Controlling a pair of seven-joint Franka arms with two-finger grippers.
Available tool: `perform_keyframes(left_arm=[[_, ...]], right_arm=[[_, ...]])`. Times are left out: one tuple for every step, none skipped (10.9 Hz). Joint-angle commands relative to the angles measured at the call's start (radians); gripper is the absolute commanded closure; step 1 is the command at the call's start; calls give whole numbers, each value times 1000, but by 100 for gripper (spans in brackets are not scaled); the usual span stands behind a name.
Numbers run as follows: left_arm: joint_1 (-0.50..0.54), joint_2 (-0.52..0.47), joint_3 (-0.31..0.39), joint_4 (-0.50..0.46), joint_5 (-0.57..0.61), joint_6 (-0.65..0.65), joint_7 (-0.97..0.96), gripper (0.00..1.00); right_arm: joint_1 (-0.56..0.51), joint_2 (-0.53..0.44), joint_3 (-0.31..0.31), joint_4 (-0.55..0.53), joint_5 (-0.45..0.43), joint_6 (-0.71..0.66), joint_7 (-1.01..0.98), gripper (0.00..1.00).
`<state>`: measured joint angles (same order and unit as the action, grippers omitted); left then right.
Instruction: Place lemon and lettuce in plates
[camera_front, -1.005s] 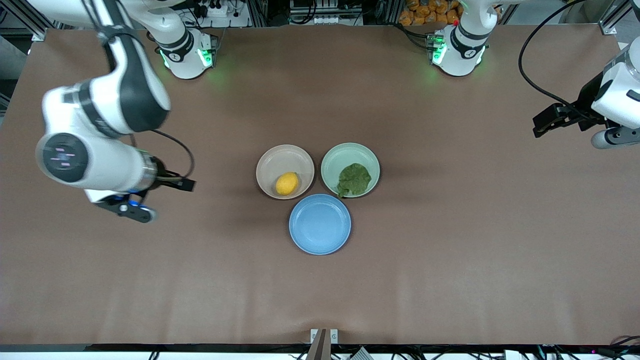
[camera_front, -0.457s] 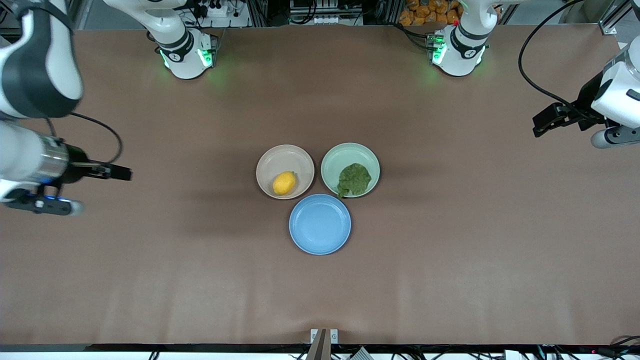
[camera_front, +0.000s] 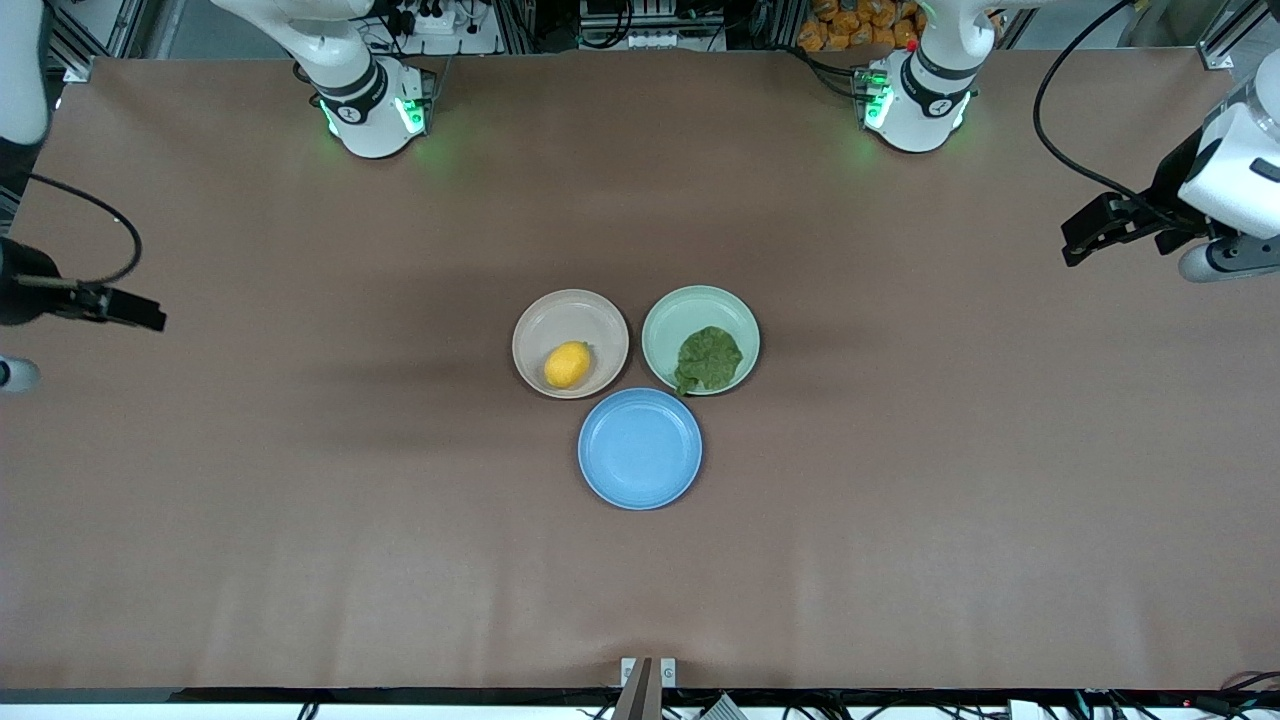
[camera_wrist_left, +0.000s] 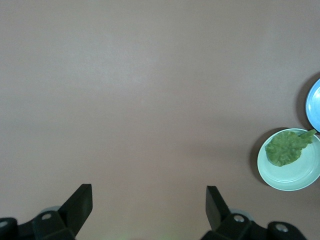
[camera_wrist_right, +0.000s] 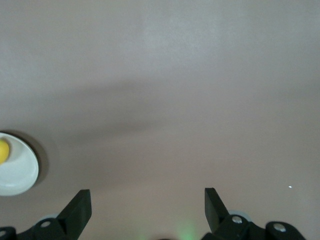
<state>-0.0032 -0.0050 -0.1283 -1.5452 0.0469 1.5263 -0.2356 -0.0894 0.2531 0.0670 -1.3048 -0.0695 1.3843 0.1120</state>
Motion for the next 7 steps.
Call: perform_keyframes(left_arm=[[3, -17, 1, -6, -10, -9, 12, 0], [3, -17, 1, -9, -10, -9, 9, 0], [3, -13, 1, -7, -10, -9, 10, 0], [0, -13, -1, -9, -10, -9, 7, 0], [-3, -13, -4, -7, -10, -9, 7, 0], [-1, -12, -7, -6, -9, -9, 9, 0], [-4, -12, -7, -9, -7, -9, 6, 0]], right_arm=[[-18, -70, 14, -91, -21, -7, -35, 0], [-21, -95, 14, -129, -21, 2, -35, 0], [-23, -118, 14, -164, -21, 27, -35, 0], [-23, -138, 14, -194, -21, 51, -35, 0], [-23, -147, 14, -211, -21, 61, -35, 0], [-24, -159, 14, -217, -21, 79, -35, 0], [-24, -159, 14, -212, -23, 84, -35, 0]])
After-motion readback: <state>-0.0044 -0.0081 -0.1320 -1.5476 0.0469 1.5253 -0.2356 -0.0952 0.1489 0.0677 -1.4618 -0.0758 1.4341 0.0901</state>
